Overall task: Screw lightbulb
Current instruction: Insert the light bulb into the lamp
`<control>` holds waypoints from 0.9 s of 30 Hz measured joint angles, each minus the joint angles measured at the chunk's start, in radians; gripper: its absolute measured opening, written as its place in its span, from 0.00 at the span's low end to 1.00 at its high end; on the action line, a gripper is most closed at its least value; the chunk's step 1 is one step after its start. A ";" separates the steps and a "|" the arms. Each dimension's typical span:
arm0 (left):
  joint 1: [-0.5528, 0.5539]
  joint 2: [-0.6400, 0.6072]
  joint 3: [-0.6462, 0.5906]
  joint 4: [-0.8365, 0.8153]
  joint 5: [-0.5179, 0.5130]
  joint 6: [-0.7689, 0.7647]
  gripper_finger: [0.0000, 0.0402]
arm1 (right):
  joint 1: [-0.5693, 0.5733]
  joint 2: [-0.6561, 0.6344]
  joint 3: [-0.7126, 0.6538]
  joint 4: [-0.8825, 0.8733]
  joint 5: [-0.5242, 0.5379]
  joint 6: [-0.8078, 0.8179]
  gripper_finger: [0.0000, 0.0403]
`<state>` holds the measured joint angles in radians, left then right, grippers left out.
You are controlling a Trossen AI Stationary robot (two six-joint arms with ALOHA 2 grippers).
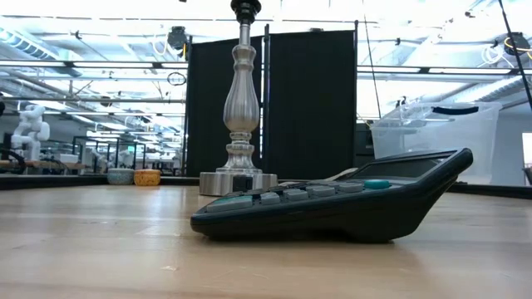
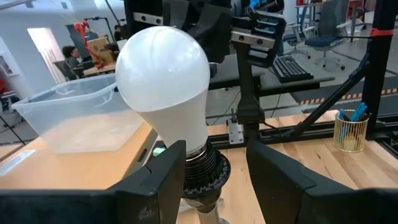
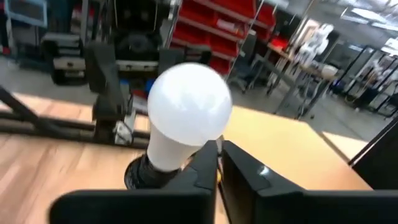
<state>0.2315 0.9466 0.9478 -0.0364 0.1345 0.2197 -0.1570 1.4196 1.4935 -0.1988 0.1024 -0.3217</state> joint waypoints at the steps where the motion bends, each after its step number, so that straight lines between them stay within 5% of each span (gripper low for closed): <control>1: 0.002 0.000 0.000 0.000 -0.002 0.000 0.44 | 0.000 0.010 0.021 -0.033 0.002 -0.005 0.08; 9: 0.002 0.000 0.000 0.000 -0.073 0.003 0.44 | 0.025 0.055 0.210 -0.240 0.103 -0.054 0.38; 17: 0.002 0.000 0.000 -0.001 -0.076 0.018 0.44 | 0.025 0.121 0.475 -0.491 0.061 0.073 0.66; 27: 0.002 0.000 0.000 -0.001 -0.076 -0.002 0.44 | 0.021 0.270 0.725 -0.689 -0.030 0.148 0.78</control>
<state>0.2333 0.9461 0.9478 -0.0376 0.0589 0.2180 -0.1360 1.6896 2.2189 -0.8875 0.0723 -0.1737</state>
